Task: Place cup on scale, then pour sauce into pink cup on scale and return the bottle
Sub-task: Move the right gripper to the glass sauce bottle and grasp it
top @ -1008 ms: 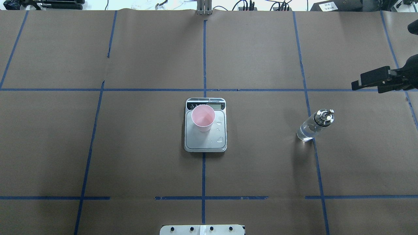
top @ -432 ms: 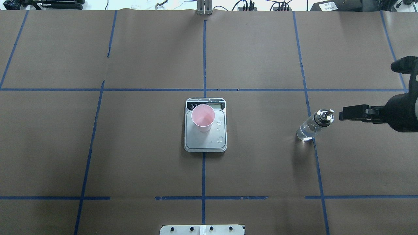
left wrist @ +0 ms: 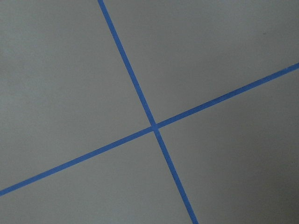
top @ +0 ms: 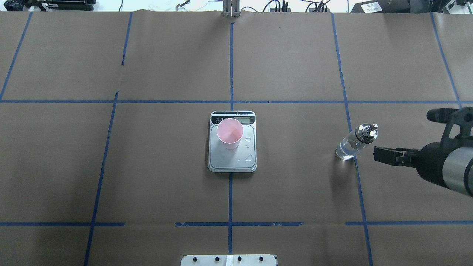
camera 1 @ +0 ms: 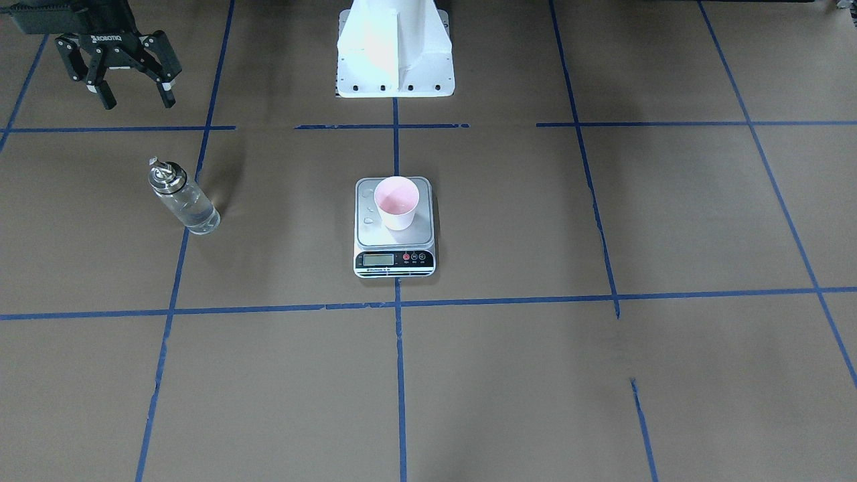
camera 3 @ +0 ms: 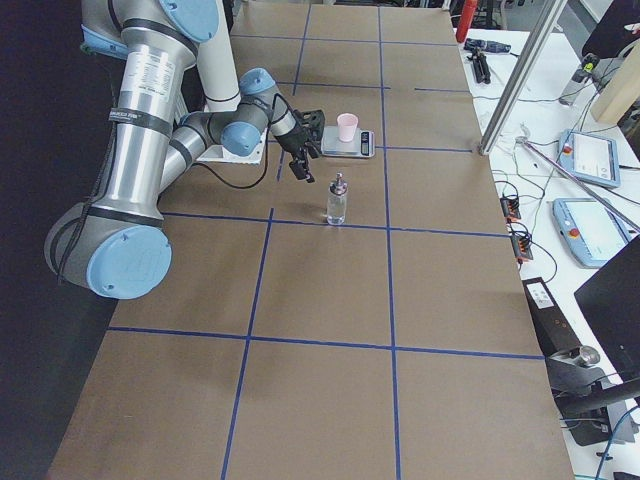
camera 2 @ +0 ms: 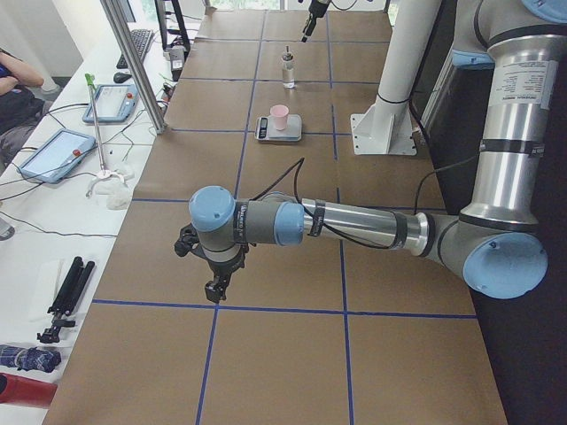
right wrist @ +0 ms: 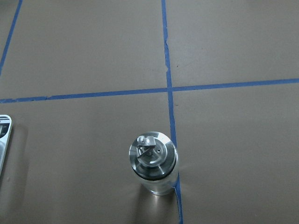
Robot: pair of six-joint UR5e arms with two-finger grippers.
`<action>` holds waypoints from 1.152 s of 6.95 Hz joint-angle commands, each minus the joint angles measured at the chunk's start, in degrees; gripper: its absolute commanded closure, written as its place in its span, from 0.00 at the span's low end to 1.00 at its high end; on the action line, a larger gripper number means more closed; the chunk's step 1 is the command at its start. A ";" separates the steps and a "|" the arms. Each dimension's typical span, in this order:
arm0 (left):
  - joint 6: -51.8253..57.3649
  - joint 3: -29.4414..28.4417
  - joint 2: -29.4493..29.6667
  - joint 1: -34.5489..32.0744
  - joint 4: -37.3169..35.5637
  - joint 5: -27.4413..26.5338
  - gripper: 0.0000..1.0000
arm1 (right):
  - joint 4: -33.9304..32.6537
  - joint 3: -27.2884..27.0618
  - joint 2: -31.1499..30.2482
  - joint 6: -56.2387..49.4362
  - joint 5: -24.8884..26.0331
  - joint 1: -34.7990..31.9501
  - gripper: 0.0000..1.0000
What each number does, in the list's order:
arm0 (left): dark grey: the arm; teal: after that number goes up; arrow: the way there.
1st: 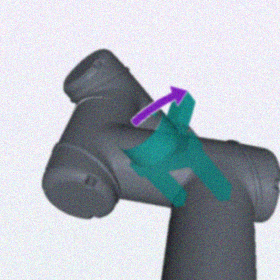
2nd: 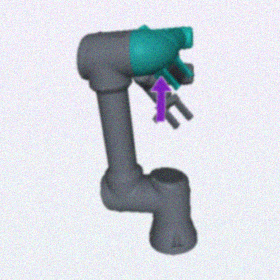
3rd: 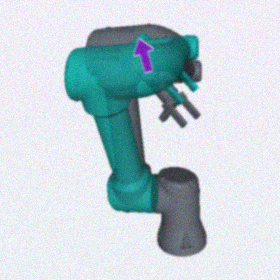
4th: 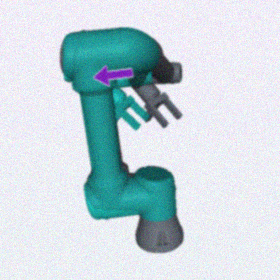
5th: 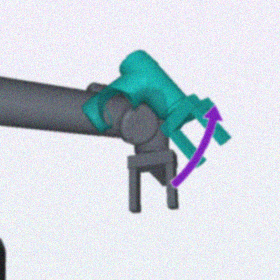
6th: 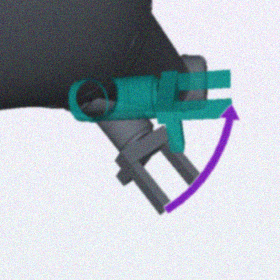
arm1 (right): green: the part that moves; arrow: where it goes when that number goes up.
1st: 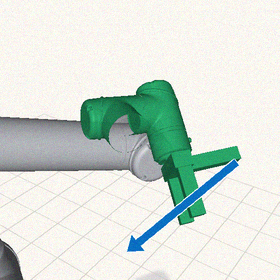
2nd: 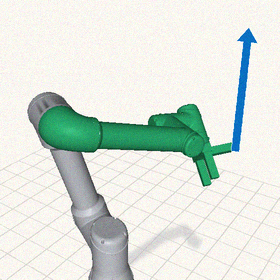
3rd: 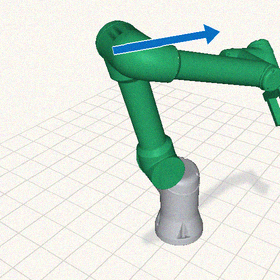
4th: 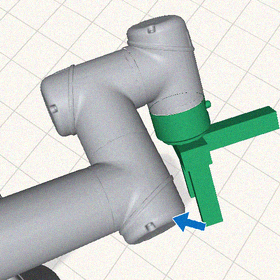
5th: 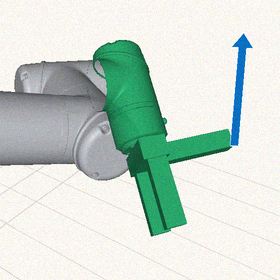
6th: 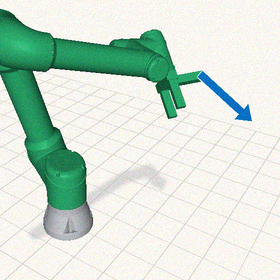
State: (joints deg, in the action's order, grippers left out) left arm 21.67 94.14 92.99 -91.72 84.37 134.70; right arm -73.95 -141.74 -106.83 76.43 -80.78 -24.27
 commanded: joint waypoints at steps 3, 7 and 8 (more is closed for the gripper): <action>-0.05 0.34 -0.70 -0.04 0.36 0.13 0.00 | 13.83 14.41 0.48 6.18 22.38 12.92 0.00; -0.05 0.43 -0.79 0.05 0.36 0.22 0.00 | 17.87 27.20 7.68 5.48 27.43 13.02 0.00; -0.05 0.43 -0.79 0.05 0.36 0.22 0.00 | 17.87 27.57 7.60 5.48 27.43 13.02 0.00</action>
State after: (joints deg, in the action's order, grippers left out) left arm 21.62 94.57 92.20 -91.68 84.73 134.88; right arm -56.26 -115.43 -99.58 81.94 -53.55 -11.26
